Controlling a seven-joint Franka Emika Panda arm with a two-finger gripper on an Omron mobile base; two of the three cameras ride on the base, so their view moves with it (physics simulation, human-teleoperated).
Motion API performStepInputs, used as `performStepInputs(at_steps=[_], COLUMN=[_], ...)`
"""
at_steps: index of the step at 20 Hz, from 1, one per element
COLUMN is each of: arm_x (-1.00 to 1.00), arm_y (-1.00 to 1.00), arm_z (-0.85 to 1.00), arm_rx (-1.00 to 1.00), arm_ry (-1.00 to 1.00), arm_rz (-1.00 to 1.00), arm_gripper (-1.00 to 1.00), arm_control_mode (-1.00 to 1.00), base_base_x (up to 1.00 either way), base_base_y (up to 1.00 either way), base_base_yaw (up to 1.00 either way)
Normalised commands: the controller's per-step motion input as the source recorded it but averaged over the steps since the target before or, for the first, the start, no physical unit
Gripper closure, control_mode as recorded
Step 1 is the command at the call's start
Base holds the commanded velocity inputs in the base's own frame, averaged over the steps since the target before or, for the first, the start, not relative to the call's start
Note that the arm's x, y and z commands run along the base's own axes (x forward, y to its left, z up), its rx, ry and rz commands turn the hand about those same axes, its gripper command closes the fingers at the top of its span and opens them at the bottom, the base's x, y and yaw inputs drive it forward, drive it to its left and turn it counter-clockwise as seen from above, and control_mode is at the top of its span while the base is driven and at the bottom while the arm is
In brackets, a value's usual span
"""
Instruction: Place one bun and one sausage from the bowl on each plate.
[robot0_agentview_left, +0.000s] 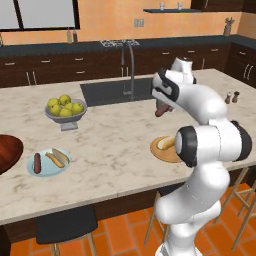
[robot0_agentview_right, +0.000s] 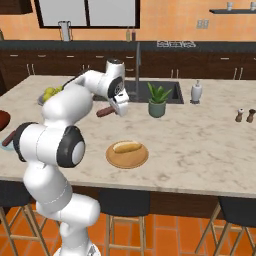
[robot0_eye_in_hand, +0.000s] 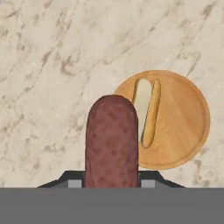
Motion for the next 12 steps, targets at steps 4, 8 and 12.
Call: performStepInputs(at_steps=[4, 8, 12], arm_x=[-0.18, -0.3, -0.15], arm_y=[-0.64, -0.19, 0.0], arm_z=[-0.98, -0.79, -0.62], arm_rx=[0.09, 0.02, 0.0], arm_ry=[0.0, 0.0, 0.04], arm_rz=[0.07, 0.07, 0.02], arm_gripper=[1.0, 1.0, 1.0], arm_control_mode=[-1.0, -1.0, -1.0], base_base_x=[0.0, 0.0, 0.0], base_base_y=[0.0, 0.0, 0.0], base_base_yaw=[0.0, 0.0, 0.0])
